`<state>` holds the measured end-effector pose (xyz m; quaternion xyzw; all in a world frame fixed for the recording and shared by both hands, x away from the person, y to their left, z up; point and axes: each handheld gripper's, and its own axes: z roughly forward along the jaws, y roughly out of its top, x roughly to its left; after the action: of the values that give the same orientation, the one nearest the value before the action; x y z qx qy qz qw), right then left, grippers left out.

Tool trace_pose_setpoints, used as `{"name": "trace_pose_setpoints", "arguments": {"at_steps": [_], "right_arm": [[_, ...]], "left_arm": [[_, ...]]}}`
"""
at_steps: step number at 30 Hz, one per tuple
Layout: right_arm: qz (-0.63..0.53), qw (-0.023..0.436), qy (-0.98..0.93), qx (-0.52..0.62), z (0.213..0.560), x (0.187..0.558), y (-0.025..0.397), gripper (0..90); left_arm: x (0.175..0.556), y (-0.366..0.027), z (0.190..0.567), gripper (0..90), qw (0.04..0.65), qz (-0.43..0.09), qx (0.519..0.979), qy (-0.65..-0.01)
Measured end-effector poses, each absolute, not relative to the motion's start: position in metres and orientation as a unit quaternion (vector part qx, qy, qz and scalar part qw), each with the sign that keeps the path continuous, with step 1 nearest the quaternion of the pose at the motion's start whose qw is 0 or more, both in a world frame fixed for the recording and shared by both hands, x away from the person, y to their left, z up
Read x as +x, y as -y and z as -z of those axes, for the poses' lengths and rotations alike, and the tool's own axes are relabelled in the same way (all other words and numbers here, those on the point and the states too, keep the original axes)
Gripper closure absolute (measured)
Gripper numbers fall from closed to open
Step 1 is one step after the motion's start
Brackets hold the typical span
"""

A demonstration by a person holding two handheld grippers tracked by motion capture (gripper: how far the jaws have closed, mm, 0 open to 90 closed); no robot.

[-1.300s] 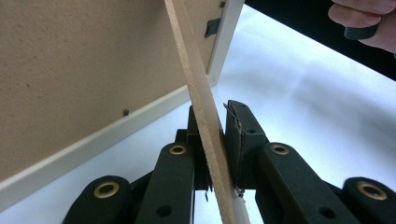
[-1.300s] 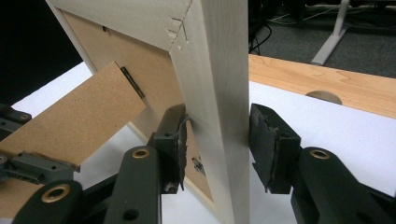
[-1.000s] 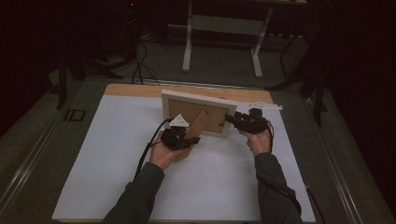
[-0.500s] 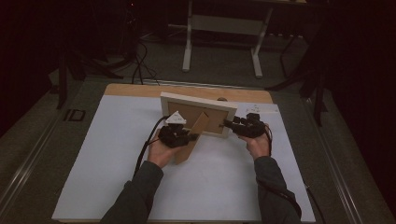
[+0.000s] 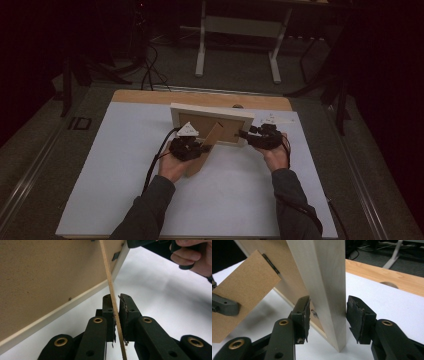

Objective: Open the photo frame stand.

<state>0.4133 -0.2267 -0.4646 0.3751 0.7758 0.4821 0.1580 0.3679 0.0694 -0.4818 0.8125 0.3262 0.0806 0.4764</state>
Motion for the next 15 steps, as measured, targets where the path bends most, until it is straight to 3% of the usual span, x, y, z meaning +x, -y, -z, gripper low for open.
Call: {"name": "trace_pose_setpoints", "arguments": {"at_steps": [15], "right_arm": [[-0.490,0.154,-0.770,0.378,0.4679,0.4097,0.2291,56.2]], "left_arm": [[0.3614,-0.0640,0.4892,84.8,0.461,-0.076,0.824,-0.321]]}}
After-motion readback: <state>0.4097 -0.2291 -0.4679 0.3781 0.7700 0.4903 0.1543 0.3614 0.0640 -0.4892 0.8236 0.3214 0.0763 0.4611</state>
